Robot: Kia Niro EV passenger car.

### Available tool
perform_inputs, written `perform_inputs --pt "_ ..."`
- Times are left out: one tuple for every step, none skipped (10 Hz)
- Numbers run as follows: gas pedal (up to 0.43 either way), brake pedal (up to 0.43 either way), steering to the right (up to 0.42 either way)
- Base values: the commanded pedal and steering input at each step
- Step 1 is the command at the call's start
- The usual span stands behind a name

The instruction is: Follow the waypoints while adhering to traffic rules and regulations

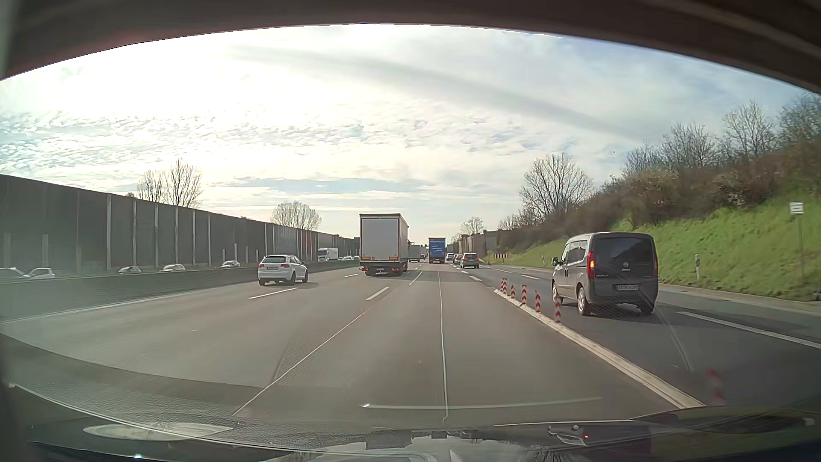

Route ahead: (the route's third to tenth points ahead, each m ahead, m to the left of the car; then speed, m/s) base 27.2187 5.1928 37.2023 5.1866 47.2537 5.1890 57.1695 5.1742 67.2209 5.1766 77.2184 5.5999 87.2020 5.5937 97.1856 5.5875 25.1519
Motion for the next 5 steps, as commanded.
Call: perform_inputs --pt "0.15 0.0 -0.005" --pt "0.138 0.0 -0.005" --pt "0.138 0.0 -0.005" --pt "0.13 0.0 -0.005" --pt "0.118 0.0 -0.005"
